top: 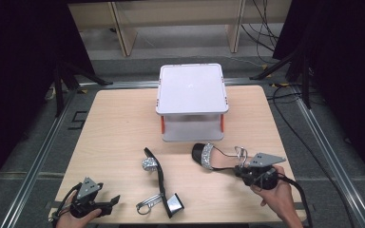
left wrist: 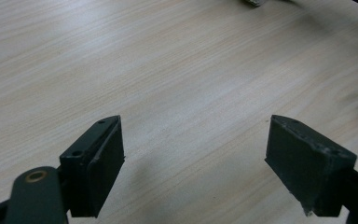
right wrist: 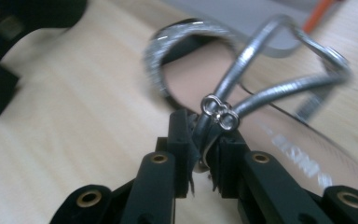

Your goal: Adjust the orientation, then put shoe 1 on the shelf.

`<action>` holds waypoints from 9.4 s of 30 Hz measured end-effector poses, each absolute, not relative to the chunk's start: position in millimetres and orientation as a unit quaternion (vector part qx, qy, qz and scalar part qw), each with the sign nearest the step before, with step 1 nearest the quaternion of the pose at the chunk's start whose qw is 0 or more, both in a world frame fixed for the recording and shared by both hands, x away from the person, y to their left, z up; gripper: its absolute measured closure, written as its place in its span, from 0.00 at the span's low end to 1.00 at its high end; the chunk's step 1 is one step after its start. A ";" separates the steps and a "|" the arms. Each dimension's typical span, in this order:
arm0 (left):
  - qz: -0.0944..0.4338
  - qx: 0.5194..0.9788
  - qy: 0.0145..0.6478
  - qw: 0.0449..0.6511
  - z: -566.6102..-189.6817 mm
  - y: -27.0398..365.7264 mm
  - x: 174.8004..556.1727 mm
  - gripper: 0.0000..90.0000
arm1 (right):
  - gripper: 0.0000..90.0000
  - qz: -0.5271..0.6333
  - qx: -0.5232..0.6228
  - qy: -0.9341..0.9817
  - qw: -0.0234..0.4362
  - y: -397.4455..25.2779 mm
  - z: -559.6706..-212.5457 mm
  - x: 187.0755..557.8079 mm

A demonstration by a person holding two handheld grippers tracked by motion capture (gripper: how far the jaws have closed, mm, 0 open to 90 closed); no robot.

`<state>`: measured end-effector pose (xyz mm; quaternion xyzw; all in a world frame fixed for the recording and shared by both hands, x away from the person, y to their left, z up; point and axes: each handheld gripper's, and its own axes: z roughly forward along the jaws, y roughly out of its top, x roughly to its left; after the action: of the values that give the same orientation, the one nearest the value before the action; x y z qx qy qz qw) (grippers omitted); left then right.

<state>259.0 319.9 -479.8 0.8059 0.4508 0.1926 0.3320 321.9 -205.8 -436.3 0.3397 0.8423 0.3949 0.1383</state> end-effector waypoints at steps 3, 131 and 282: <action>0.195 0.807 0.450 0.330 -479.4 320.0 259.4 0.21 | 0.88 0.403 0.330 0.845 0.118 -199.1 -435.3 313.8; 0.197 0.795 0.459 0.344 -481.6 318.2 261.3 0.21 | 0.98 0.345 0.342 0.872 0.062 -201.9 -394.8 341.5; 0.191 0.791 0.463 0.351 -482.3 319.0 259.1 0.21 | 0.33 0.374 0.304 0.864 0.143 -83.0 -302.0 391.5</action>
<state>259.1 319.0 -482.3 0.7911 0.4632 0.1912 0.3508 391.5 -83.0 -302.0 0.3039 0.8644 0.3743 0.1428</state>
